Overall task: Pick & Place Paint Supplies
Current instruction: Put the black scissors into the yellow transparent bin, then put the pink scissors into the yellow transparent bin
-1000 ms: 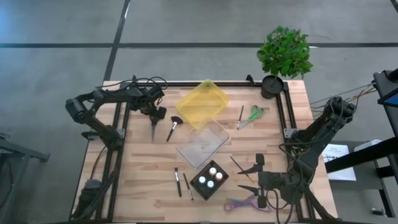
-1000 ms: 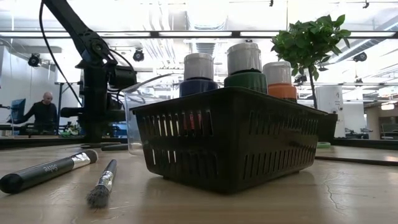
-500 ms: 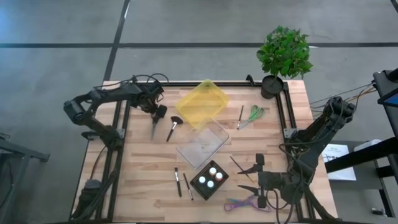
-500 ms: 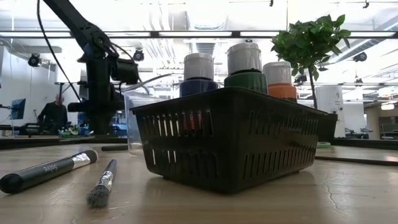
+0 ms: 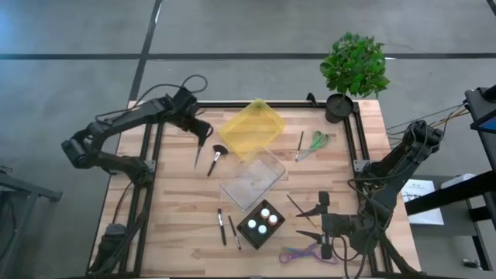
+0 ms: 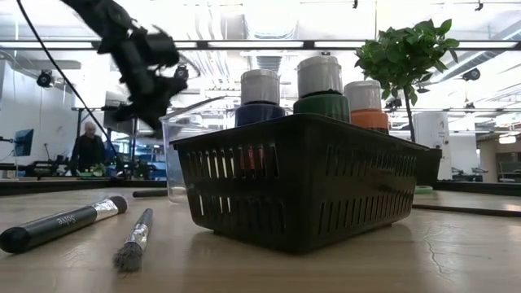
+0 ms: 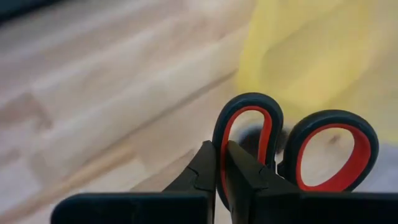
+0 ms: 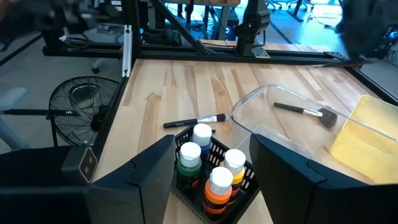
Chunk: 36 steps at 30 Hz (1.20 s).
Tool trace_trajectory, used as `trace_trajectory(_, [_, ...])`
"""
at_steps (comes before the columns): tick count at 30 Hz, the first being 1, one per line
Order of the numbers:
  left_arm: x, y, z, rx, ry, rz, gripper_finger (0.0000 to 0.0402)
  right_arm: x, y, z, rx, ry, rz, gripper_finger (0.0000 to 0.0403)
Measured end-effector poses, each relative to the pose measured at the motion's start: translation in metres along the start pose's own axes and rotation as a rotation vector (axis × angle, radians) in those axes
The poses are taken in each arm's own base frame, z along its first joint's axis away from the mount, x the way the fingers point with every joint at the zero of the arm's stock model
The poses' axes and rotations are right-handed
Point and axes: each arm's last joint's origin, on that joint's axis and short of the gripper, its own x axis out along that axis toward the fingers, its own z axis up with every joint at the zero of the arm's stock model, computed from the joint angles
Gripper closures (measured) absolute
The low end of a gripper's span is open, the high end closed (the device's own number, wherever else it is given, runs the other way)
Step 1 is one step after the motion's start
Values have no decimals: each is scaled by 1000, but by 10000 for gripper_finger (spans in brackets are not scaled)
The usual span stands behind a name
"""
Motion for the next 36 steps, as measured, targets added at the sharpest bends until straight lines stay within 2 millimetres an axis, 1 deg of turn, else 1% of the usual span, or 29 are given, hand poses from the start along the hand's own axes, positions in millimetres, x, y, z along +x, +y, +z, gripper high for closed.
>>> trace_trajectory(2, [-10,-6,11,27,-50,-21,388,0,0,0,0,0,0,195])
trace_trajectory(5, [-18,-16,28,52,-91,-42,388,0,0,0,0,0,0,195])
trace_trajectory(10, [-18,-36,58,95,-123,-66,388,0,0,0,0,0,0,195])
trace_trajectory(16, [2,-65,103,179,-142,-88,389,0,0,0,-2,2,-1,195])
trace_trajectory(21, [22,-85,141,242,-144,-108,389,0,0,0,-3,2,-1,195])
trace_trajectory(24, [35,-94,158,264,-144,-133,393,0,0,0,-3,2,-1,195])
trace_trajectory(28, [57,-102,169,319,-120,-137,392,0,0,0,-9,3,-1,195])
trace_trajectory(32, [78,-103,172,322,-86,-129,391,0,0,-1,-13,4,-2,195])
trace_trajectory(36, [80,-102,171,378,-82,-124,389,0,0,-1,-16,6,-3,195])
